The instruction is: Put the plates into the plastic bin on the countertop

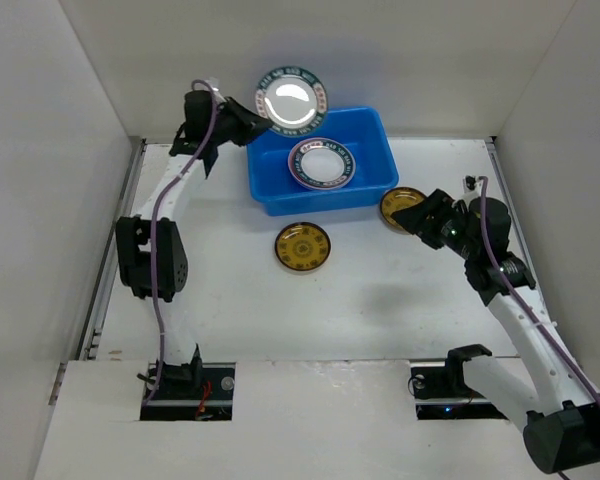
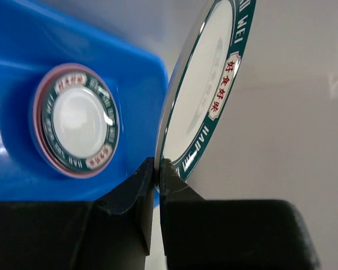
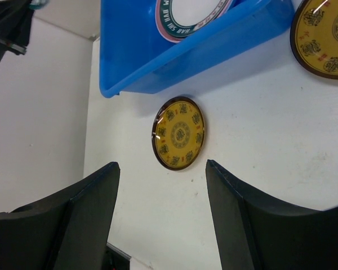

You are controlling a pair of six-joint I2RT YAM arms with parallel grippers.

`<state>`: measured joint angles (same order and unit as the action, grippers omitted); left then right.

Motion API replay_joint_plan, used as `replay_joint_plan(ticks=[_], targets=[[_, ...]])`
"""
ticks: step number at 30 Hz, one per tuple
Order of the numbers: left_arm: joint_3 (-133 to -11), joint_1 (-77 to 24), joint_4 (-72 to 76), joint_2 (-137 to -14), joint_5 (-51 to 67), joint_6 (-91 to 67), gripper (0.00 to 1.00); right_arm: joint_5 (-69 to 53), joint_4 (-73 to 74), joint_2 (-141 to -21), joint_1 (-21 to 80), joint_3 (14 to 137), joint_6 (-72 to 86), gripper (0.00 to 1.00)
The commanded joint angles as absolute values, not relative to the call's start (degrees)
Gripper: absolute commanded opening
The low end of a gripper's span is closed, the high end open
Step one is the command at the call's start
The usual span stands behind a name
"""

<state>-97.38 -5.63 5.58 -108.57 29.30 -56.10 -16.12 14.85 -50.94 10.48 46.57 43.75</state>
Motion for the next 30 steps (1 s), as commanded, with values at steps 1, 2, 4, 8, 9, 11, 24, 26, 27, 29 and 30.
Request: replay_joint_plan(ticks=[1, 2, 4, 8, 9, 11, 24, 26, 27, 29, 30], targets=[[-100.8, -9.0, -1.1, -111.8, 33.7, -49.0, 0.02, -15.9, 14.9, -48.7, 10.0, 45.7, 43.9, 0.68], [-101.4, -9.8, -1.7, -112.7, 33.7, -48.3, 0.02, -15.9, 15.2, -48.2, 9.9, 45.5, 43.9, 0.68], [-102.7, -11.3, -2.2, -114.6, 33.6, -46.9, 0.02, -15.9, 15.6, -47.4, 9.6, 45.0, 43.9, 0.68], [-105.1, -13.2, -2.3, -118.4, 32.6, -46.1, 0.02, -15.9, 16.6, -45.4, 9.4, 44.3, 44.0, 0.68], [-105.6, -13.6, -2.3, -119.3, 32.1, -46.0, 0.02, -15.9, 16.8, -45.1, 9.3, 44.2, 44.0, 0.68], [-106.5, -14.0, -2.3, -120.8, 30.9, -45.5, 0.02, -15.8, 17.3, -43.9, 9.1, 43.8, 44.0, 0.68], [-115.0, -16.4, -4.7, -130.7, 27.3, -43.7, 0.05, -15.7, 20.7, -37.7, 6.4, 41.7, 44.0, 0.69], [-116.0, -16.5, -5.2, -131.9, 26.6, -43.2, 0.06, -15.9, 20.7, -37.3, 5.9, 41.5, 44.0, 0.69], [-116.5, -16.5, -5.4, -132.4, 26.3, -43.0, 0.06, -16.1, 20.7, -37.2, 5.7, 41.4, 43.9, 0.69], [-116.9, -16.5, -5.6, -133.2, 25.4, -42.5, 0.06, -16.4, 20.7, -37.1, 5.3, 41.2, 43.9, 0.69], [-117.1, -16.5, -5.6, -133.5, 25.0, -42.0, 0.06, -16.6, 20.7, -37.0, 5.3, 41.2, 43.9, 0.69]])
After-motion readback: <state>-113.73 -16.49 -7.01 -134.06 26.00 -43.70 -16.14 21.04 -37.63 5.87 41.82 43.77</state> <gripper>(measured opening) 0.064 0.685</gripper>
